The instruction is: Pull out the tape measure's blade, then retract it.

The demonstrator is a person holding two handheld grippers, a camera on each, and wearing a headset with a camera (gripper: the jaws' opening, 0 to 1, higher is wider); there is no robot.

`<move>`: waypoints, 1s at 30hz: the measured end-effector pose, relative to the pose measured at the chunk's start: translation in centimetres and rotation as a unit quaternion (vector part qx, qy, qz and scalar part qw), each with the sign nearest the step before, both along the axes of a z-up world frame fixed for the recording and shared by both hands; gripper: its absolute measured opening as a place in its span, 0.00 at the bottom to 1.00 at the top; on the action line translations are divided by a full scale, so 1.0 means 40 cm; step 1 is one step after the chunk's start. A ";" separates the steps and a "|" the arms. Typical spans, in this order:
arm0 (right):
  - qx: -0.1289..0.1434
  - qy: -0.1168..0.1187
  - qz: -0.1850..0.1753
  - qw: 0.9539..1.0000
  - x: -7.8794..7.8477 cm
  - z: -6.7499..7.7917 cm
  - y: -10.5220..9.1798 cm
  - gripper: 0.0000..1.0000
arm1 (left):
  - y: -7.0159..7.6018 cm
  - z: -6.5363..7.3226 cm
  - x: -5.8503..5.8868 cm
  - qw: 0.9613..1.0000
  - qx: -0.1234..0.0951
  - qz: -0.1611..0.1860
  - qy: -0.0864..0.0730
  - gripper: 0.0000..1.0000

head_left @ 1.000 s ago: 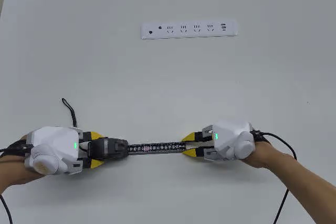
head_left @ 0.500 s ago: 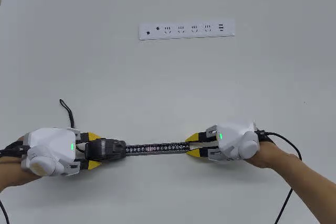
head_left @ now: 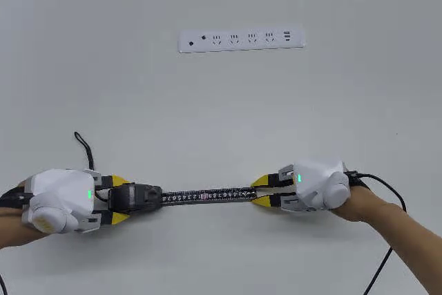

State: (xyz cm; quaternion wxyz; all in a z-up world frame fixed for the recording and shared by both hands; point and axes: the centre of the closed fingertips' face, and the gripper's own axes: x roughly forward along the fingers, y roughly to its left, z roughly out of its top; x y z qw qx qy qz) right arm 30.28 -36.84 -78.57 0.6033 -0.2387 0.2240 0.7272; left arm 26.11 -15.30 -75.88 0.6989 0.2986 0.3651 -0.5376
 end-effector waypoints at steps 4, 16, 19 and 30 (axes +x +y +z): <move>-0.001 0.000 0.000 1.000 0.002 0.001 -0.015 0.08 | -0.003 0.003 0.000 1.000 0.000 -0.001 0.000 0.28; -0.010 0.000 -0.006 1.000 0.016 0.001 -0.050 0.08 | -0.005 0.003 0.002 1.000 0.000 -0.003 0.001 0.28; -0.011 -0.001 -0.006 1.000 0.017 0.000 -0.055 0.08 | -0.004 0.002 0.003 1.000 0.001 -0.003 0.000 0.28; -0.017 -0.002 -0.010 1.000 0.025 0.002 -0.082 0.08 | -0.001 0.001 0.003 1.000 0.002 -0.004 0.001 0.28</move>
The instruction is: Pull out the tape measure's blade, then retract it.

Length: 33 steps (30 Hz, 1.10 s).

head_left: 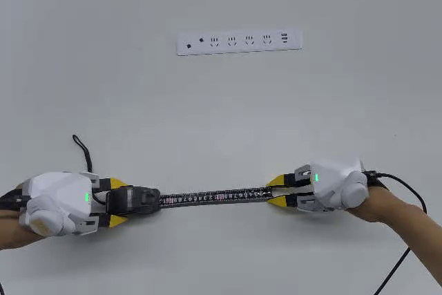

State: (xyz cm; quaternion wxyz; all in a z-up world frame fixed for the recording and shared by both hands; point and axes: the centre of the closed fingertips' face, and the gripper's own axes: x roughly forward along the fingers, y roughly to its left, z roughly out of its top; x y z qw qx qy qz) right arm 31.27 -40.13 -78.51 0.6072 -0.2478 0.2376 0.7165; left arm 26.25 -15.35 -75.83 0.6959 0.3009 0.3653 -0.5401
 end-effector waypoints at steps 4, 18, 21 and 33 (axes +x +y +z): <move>-0.001 0.001 -0.001 1.000 0.001 0.003 -0.006 0.08 | 0.001 -0.001 0.000 1.000 0.000 -0.001 0.001 0.28; -0.007 0.000 -0.004 1.000 0.007 -0.001 -0.036 0.08 | 0.000 -0.001 0.000 1.000 0.001 -0.001 0.001 0.28; -0.008 -0.001 -0.005 1.000 0.008 0.003 -0.041 0.08 | 0.000 -0.001 0.000 1.000 0.002 -0.002 0.001 0.28; -0.012 -0.002 -0.009 1.000 0.010 -0.004 -0.056 0.09 | -0.001 -0.002 -0.002 1.000 0.002 -0.004 0.001 0.28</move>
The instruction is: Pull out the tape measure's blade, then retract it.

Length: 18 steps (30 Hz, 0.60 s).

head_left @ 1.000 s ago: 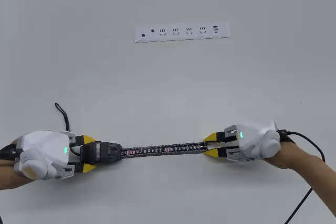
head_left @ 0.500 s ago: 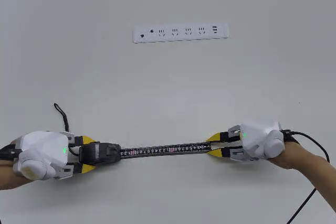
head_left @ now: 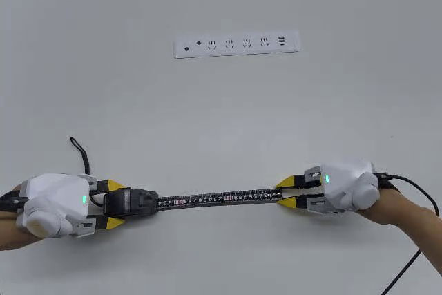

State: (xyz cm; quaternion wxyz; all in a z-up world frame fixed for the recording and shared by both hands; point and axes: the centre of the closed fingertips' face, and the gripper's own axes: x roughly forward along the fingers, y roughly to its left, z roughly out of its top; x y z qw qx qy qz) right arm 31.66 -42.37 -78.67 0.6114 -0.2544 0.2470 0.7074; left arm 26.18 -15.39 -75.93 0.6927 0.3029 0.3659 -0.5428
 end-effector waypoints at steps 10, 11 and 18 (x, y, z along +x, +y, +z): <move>-0.004 -0.006 0.006 1.000 -0.002 0.002 0.001 0.10 | -0.001 -0.002 -0.001 1.000 0.001 -0.007 0.003 0.29; -0.005 -0.007 0.006 1.000 -0.003 0.002 0.001 0.10 | -0.001 -0.002 0.000 1.000 0.001 -0.007 0.003 0.29; -0.008 -0.006 0.007 1.000 -0.004 0.004 0.002 0.11 | -0.003 -0.001 0.000 1.000 -0.001 -0.010 0.003 0.29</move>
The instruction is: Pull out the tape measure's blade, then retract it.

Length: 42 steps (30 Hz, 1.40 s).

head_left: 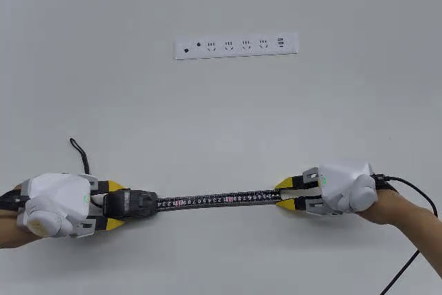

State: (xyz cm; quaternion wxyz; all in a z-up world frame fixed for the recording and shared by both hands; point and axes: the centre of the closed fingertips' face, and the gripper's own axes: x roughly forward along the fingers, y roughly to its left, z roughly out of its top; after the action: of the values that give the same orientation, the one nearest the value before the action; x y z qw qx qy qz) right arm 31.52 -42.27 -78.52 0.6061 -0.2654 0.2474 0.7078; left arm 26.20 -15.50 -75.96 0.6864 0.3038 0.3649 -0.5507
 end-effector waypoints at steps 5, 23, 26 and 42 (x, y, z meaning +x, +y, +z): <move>-0.002 -0.004 0.002 1.000 -0.002 0.000 0.000 0.12 | 0.002 -0.002 0.000 1.000 -0.001 -0.004 0.001 0.30; -0.017 -0.006 0.003 1.000 -0.010 0.003 -0.009 0.22 | -0.003 0.010 0.015 1.000 0.002 -0.010 -0.011 0.42; -0.018 -0.008 -0.003 1.000 -0.006 0.005 -0.014 0.24 | -0.003 0.016 0.014 1.000 0.000 -0.004 -0.011 0.43; -0.022 -0.004 -0.054 0.998 -0.010 0.029 -0.026 0.41 | 0.024 0.038 -0.018 0.998 -0.018 0.060 0.000 0.58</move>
State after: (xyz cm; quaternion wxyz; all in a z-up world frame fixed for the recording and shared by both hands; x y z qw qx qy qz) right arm 31.10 -43.32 -77.34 0.6383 -0.2678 0.2742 0.6676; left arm 25.46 -14.54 -74.42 0.7238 0.2687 0.3728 -0.5147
